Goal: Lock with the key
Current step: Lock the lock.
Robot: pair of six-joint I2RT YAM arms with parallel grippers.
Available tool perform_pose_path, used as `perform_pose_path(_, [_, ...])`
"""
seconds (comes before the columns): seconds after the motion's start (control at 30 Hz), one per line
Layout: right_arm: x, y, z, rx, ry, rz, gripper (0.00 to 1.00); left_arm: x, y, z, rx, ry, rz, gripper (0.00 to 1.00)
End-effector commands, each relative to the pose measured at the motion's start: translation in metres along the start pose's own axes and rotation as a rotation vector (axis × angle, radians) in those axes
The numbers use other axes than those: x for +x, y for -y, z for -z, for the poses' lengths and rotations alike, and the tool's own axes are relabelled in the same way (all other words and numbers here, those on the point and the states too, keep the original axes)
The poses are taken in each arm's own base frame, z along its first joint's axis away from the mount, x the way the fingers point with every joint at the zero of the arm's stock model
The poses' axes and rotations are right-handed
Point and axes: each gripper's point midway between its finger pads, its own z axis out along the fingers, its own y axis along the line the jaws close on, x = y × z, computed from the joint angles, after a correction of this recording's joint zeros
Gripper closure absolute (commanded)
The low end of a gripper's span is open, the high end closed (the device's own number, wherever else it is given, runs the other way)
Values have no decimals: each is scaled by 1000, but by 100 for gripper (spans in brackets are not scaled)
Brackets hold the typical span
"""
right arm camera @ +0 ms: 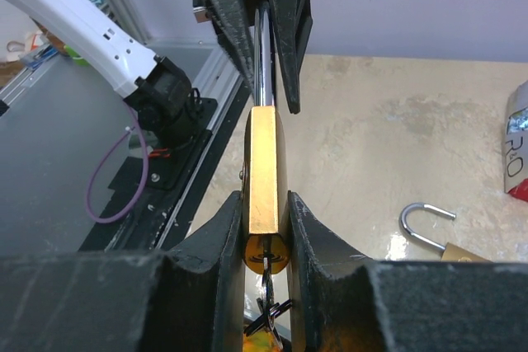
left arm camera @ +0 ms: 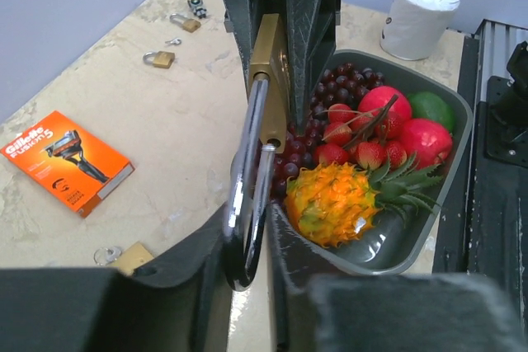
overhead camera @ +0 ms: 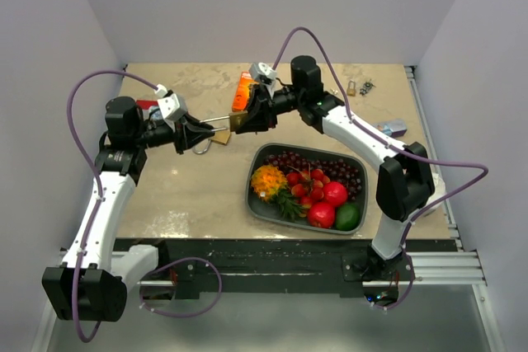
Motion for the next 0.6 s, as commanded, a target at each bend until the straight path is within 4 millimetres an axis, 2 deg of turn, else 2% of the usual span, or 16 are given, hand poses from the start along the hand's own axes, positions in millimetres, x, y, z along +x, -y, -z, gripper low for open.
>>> perform_pose_path(0.0, [-50,-23,9,-9,62,141,100,-19,6,0,51,50,-26,82])
perform_pose_path(0.13, [-53,-21,7,-3,86,140,100,-23,6,-1,66,60,-11,91])
perform_pose_path(0.2, [-54,-17,6,7,95,140,100,-26,8,-2,76,70,6,100])
perform_pose_path(0.4, [-53,-11,0,26,104,170,100,-22,13,-5,111,61,64,100])
perform_pose_path(0.57, [-52,-18,-10,-4,98,182,100,-19,13,-11,117,55,84,100])
